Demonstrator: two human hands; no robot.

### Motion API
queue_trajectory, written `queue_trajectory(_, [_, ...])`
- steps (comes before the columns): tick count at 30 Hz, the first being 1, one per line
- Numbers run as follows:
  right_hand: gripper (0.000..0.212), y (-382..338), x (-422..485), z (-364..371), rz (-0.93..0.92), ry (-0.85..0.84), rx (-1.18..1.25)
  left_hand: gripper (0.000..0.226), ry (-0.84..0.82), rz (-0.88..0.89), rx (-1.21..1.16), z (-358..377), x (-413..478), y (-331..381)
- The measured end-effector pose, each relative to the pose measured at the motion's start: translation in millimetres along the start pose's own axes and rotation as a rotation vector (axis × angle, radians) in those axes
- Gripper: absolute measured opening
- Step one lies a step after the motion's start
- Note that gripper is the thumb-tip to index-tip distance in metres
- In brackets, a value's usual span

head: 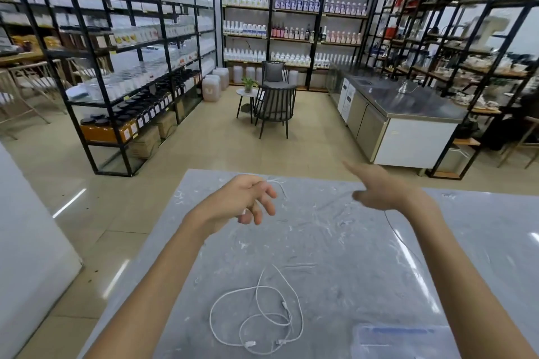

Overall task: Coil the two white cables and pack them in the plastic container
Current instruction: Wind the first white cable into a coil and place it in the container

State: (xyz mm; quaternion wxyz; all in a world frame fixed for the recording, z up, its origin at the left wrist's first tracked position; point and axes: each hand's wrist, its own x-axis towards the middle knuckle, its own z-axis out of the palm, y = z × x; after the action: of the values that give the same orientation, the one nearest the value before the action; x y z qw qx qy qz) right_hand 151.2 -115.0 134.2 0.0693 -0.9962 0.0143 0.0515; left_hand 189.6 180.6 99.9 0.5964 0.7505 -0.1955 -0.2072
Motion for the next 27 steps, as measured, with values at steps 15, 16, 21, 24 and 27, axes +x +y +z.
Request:
queue_trajectory(15, [0.025, -68, -8, 2, -0.526, 0.217, 0.91, 0.037, -0.51, -0.025, -0.558, 43, -7, 32])
queue_trajectory(16, [0.025, -72, -8, 2, -0.543, 0.202, 0.896, 0.035, -0.51, -0.011, -0.569, 46, -6, 34])
queue_trajectory(21, [0.038, -81, -10, 23, -0.427, 0.165, 0.841, 0.025, -0.432, 0.09, -0.732, 51, 6, 38])
queue_trajectory(24, [0.031, -95, -24, 56, -0.374, 0.01, 0.869, 0.025, -0.224, 0.15, -0.783, 41, 22, 38])
queue_trajectory(27, [0.029, -102, -50, 86, -0.419, -0.056, 0.597, 0.027, 0.006, 0.19, -0.561, 26, 34, 33])
